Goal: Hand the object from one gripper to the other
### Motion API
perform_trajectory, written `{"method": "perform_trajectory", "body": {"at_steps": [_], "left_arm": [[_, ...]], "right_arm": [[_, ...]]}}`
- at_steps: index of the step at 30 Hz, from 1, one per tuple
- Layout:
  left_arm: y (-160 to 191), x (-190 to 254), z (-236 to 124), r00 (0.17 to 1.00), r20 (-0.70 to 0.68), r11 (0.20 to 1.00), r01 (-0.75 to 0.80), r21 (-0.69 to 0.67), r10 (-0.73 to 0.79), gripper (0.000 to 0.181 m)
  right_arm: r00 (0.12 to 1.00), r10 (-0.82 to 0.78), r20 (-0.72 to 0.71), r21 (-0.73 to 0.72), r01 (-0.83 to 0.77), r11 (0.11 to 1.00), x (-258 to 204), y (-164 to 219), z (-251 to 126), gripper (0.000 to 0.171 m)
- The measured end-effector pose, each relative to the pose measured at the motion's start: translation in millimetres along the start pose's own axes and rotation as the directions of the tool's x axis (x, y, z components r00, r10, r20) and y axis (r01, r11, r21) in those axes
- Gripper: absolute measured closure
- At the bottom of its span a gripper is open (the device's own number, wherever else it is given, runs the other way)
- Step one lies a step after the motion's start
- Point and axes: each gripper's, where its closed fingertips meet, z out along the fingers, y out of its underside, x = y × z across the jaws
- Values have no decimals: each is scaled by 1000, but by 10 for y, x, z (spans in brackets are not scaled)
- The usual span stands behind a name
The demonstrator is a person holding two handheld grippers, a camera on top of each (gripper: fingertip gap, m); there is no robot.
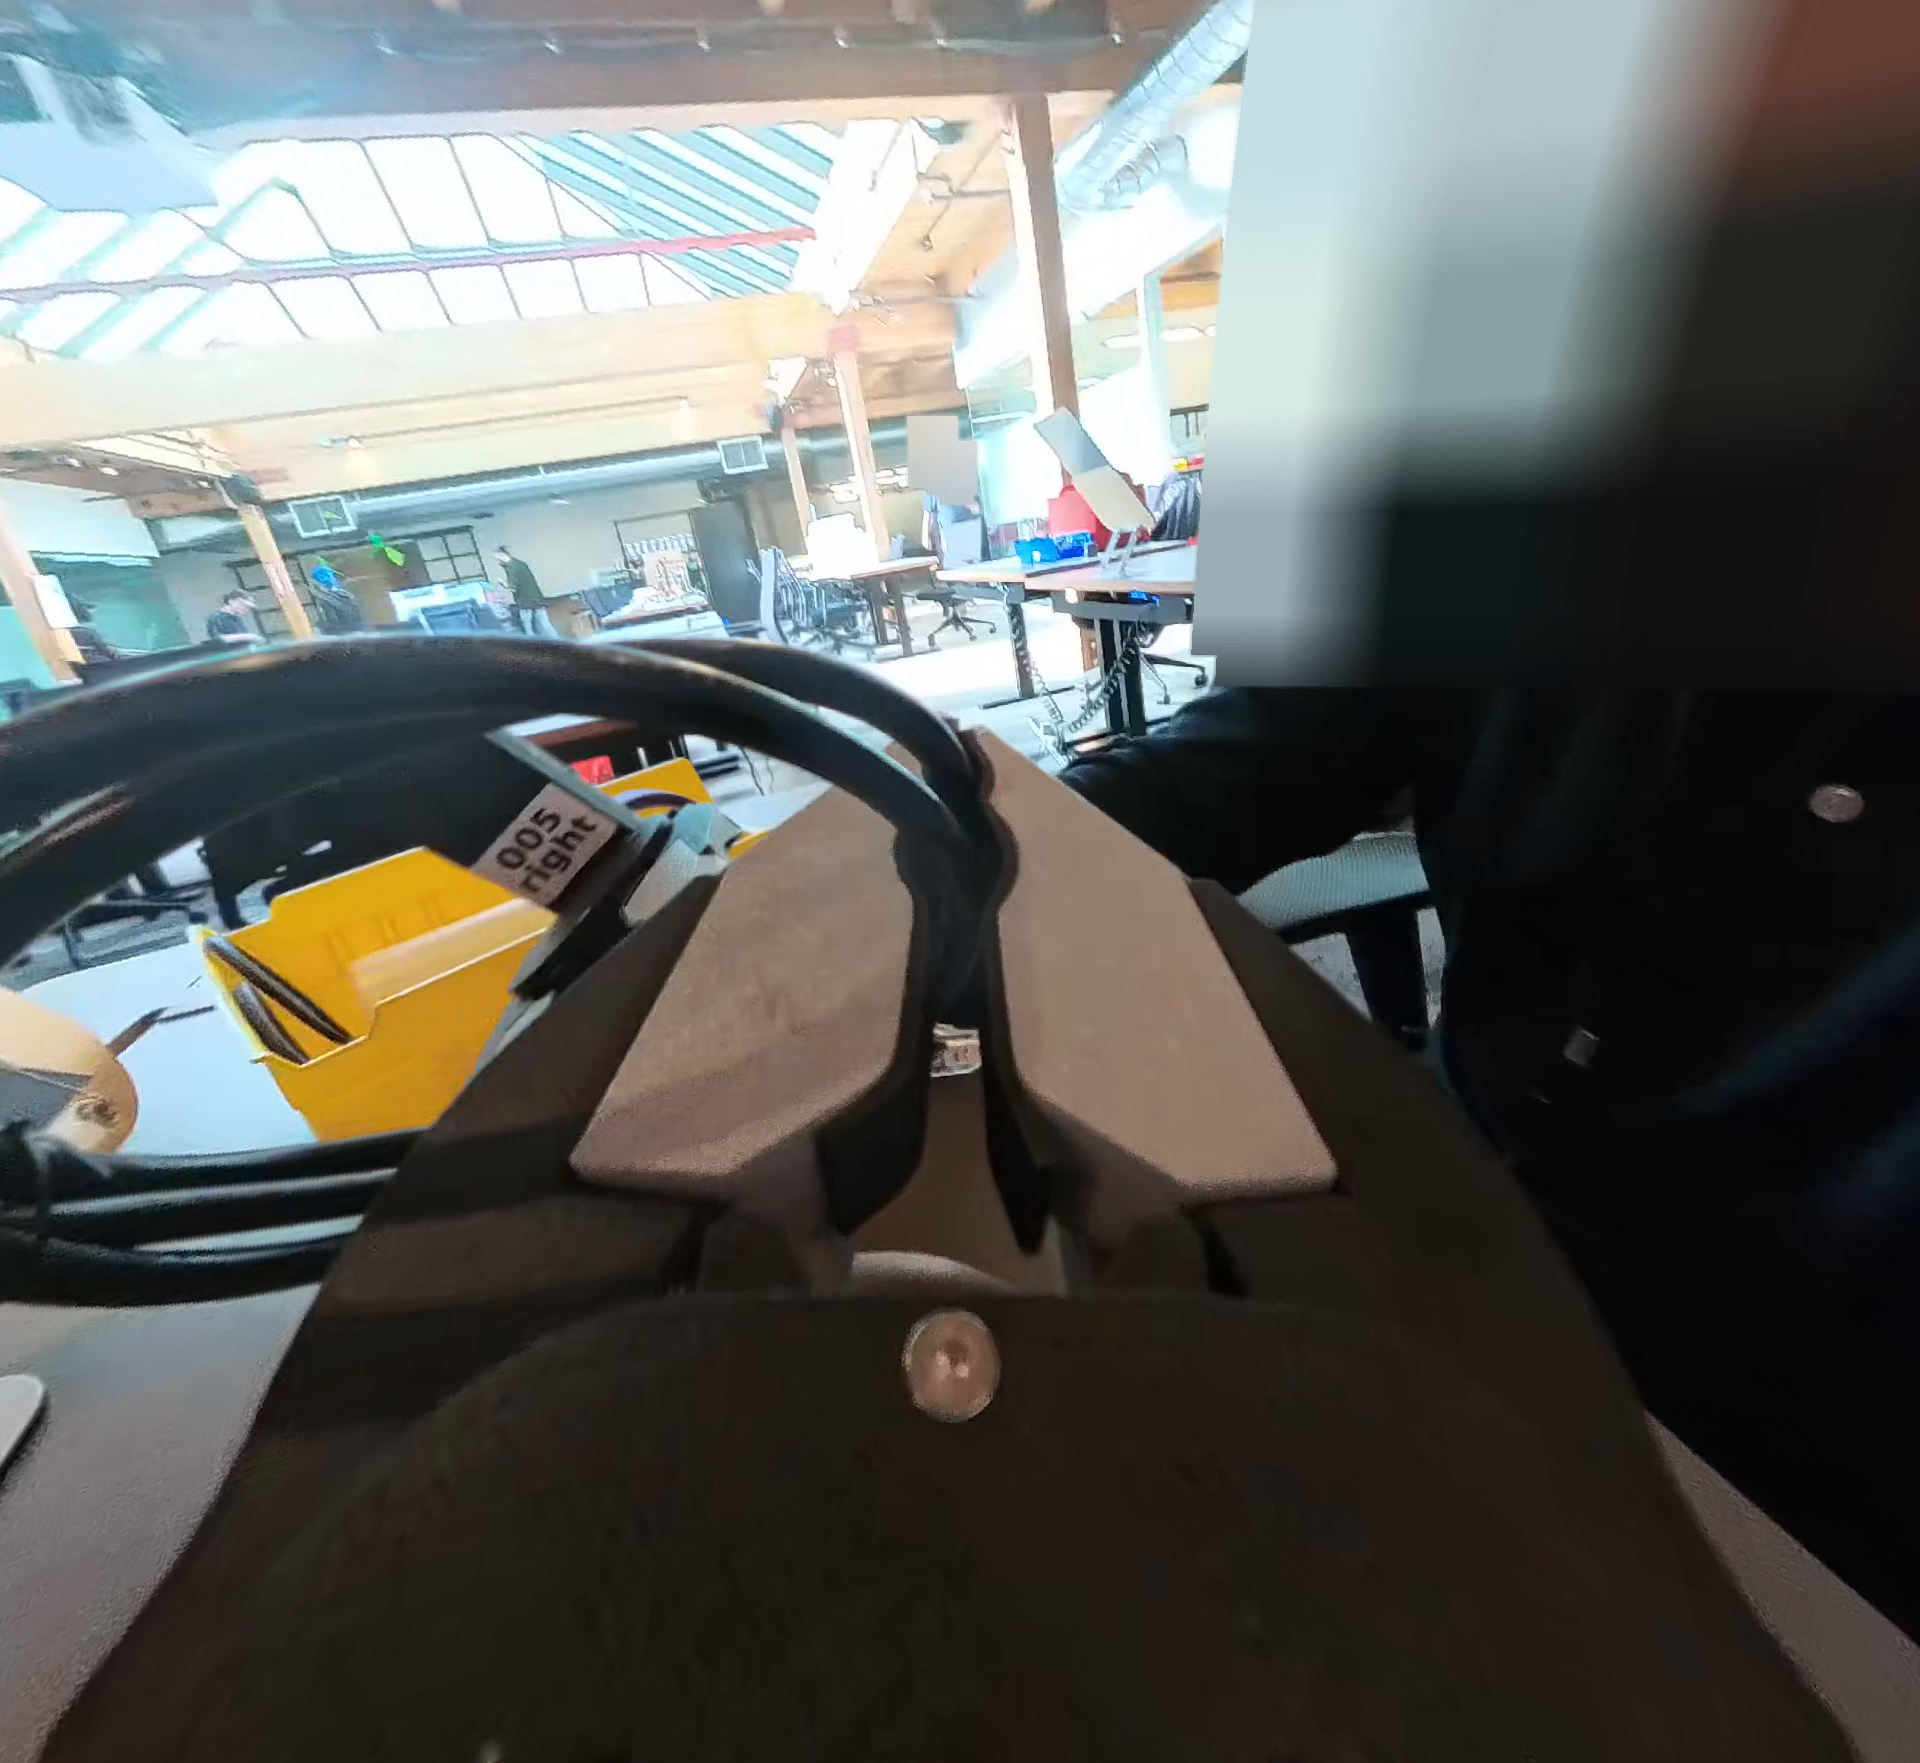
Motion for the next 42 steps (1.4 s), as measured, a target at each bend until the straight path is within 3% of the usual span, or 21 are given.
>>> {"method": "perform_trajectory", "body": {"at_steps": [2, 4, 5, 8, 9, 11, 13, 16, 19, 21, 23, 24, 27, 30, 32, 36, 42], "left_arm": [[49, 57, 38, 1000, -31, 1000, 3, -24, -3, 181], [88, 94, 60, 998, -56, 999, 19, -40, -21, 181], [100, 69, 62, 999, -43, 999, 28, -43, -30, 181], [122, -176, 9, 994, 92, 998, 58, -37, -55, 178], [128, -296, -36, 985, 164, 998, 62, -26, -57, 164], [118, -521, -151, 954, 286, 996, 85, 26, -89, 136], [117, -695, -239, 923, 361, 990, 116, 75, -135, 133], [332, -1010, -359, 831, 538, 987, 159, 17, -143, 137], [659, -1276, -511, 709, 698, 965, 242, -100, -106, 145], [854, -1364, -593, 646, 761, 937, 298, -181, -58, 146], [1013, -1371, -610, 633, 774, 905, 339, -258, -16, 146], [1060, -1360, -596, 640, 768, 894, 338, -295, 11, 146], [1133, -1334, -566, 649, 757, 877, 320, -359, 73, 146], [1185, -1316, -542, 652, 756, 864, 345, -367, 61, 143], [1210, -1321, -542, 647, 760, 859, 355, -370, 60, 141], [1267, -1361, -592, 619, 780, 844, 364, -393, 96, 141], [1379, -1379, -649, 598, 788, 805, 389, -447, 149, 144]], "right_arm": [[997, 58, 56, -15, -58, 998, -62, 55, 95, 124], [996, 78, 51, -17, -77, 997, -34, 80, 158, 152], [997, 75, 29, -26, -74, 997, 0, 88, 169, 154], [980, -86, -179, -15, 85, 996, 164, -52, 39, 156], [951, -149, -271, 8, 156, 988, 178, -182, -67, 159], [870, -237, -432, 34, 278, 960, 75, -516, -368, 166], [744, -352, -567, -26, 411, 911, -134, -871, -749, 167], [499, -448, -742, -197, 476, 857, -331, -1327, -1457, 168], [321, -436, -841, -306, 382, 872, -325, -1589, -2194, 168], [293, -386, -875, -323, 239, 915, -242, -1567, -2563, 168], [232, -363, -902, -332, 165, 929, -153, -1524, -2833, 168], [226, -361, -905, -350, 92, 932, -71, -1403, -2915, 168], [313, -302, -900, -375, -205, 904, 221, -758, -2945, 162], [187, -378, -907, -421, -365, 830, 382, -557, -3136, 143], [166, -410, -897, -441, -273, 855, 354, -762, -2949, 141], [191, -486, -853, -505, -70, 860, 177, -1106, -2232, 131], [448, -534, -717, -543, 121, 831, 68, -706, -802, 121]]}}
